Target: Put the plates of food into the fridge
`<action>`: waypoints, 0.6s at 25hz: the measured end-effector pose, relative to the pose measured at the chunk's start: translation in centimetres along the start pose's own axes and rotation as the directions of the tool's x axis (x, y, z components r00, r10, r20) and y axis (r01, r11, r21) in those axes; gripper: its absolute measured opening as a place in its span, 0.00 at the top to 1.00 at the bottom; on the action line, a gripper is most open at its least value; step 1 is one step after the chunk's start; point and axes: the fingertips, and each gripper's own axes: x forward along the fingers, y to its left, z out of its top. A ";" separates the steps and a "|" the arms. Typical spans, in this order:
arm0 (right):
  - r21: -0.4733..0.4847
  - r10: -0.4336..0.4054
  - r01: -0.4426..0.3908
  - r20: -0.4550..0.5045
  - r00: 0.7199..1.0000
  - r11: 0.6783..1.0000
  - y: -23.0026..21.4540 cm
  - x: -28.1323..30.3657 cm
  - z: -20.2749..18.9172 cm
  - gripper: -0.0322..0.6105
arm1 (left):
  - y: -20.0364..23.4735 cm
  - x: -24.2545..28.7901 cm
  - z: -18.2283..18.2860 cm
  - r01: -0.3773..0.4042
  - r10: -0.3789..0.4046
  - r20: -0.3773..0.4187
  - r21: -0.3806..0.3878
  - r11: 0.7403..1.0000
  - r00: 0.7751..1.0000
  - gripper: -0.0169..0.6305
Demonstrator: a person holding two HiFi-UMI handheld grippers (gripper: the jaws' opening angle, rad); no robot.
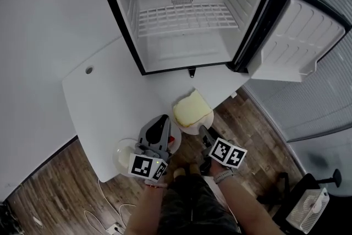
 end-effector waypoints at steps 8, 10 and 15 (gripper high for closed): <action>0.178 0.034 -0.032 -0.005 0.999 0.983 -0.1 1.2 -0.7 0.70 | -0.2 -0.1 -0.3 0.004 -0.004 -0.007 0.012 1.000 1.000 0.95; 0.205 0.042 -0.042 0.006 0.999 0.978 0.0 1.4 -0.6 0.70 | -0.1 -0.2 -0.2 0.000 0.000 -0.007 0.008 1.000 1.000 0.95; 0.240 0.041 -0.044 0.019 0.999 0.970 -0.1 1.5 -0.4 0.72 | 0.0 -0.4 -0.1 -0.002 0.002 -0.008 0.007 1.000 1.000 0.95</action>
